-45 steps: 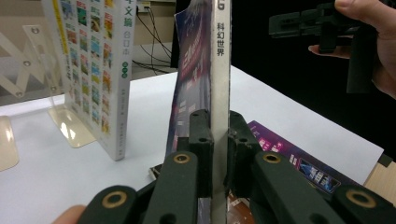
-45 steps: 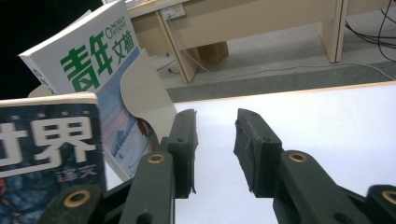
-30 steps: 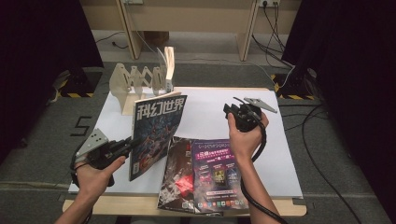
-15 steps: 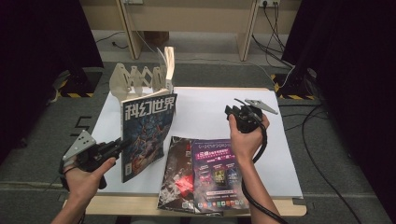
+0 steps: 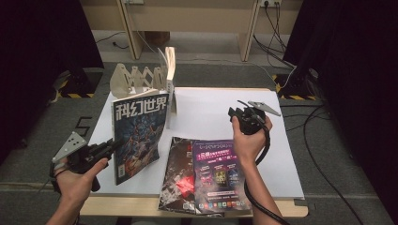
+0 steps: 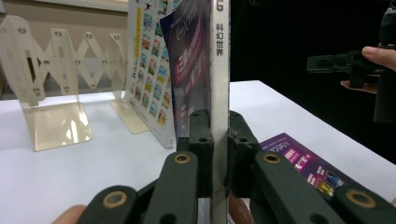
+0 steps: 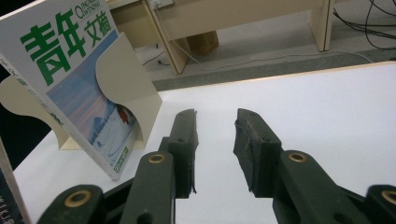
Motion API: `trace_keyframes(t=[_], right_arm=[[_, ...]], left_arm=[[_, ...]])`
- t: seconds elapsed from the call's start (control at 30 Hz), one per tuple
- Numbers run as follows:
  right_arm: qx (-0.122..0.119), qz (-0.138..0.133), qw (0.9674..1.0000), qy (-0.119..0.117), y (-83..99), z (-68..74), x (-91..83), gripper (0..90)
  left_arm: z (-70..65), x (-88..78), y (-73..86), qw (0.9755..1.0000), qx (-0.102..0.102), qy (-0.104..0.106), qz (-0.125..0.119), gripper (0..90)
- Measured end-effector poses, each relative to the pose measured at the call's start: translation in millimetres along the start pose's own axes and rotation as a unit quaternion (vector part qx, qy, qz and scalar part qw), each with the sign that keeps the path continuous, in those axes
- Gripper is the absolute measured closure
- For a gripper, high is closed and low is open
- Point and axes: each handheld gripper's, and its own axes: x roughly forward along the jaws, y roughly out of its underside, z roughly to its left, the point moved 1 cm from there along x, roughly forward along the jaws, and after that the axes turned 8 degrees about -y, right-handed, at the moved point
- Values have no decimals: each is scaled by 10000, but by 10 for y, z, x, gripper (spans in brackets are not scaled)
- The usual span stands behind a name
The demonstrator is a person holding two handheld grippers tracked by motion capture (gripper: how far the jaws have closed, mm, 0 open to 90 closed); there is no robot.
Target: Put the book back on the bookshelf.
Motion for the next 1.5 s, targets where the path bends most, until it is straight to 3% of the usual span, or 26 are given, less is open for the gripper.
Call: trace_keyframes(t=[0.4, 0.9, 1.5], right_arm=[[1, 4, 10000, 38, 42, -50, -16, 684], [29, 45, 10000, 83, 115, -111, -9, 684], [38, 97, 9999, 119, 212, -191, -53, 678]], left_arm=[[150, -52, -22, 9998, -127, -170, 11, 830], [297, 32, -187, 9989, -133, -402, -199, 829], [312, 243, -305, 9985, -117, -468, -262, 830]])
